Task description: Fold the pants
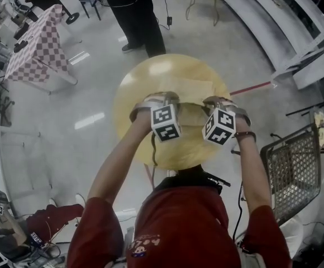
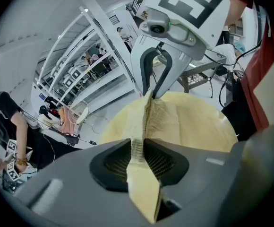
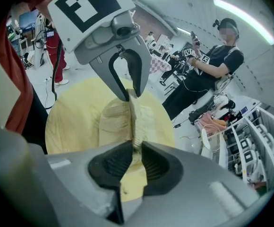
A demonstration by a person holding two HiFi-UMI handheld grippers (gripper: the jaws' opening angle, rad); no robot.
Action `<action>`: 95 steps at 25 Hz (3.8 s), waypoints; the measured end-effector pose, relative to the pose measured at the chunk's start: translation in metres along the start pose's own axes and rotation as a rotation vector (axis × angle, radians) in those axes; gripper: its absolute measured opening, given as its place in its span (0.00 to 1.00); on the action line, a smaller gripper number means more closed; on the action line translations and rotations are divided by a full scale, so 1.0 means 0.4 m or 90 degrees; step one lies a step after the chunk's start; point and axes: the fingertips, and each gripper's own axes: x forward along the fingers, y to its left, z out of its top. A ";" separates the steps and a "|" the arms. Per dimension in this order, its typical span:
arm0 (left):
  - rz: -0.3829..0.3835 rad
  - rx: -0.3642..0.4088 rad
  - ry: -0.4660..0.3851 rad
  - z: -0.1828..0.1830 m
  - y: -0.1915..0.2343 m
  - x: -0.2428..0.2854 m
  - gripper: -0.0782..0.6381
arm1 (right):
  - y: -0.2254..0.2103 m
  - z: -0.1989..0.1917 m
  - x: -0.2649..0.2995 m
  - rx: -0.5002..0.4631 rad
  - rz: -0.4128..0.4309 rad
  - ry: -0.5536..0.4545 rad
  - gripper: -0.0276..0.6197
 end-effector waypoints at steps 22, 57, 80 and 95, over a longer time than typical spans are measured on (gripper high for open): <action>-0.092 -0.008 0.082 -0.075 0.118 0.326 0.27 | -0.136 -0.098 0.298 0.025 0.120 0.018 0.15; -0.049 -0.093 0.054 -0.099 0.194 0.324 0.42 | -0.231 -0.110 0.315 0.118 0.031 -0.018 0.22; 0.398 -0.477 -0.359 0.054 0.257 -0.253 0.42 | -0.253 0.152 -0.249 0.358 -0.327 -0.406 0.22; 0.534 -0.562 -0.474 0.056 0.086 -0.555 0.40 | -0.070 0.192 -0.473 0.494 -0.388 -0.533 0.22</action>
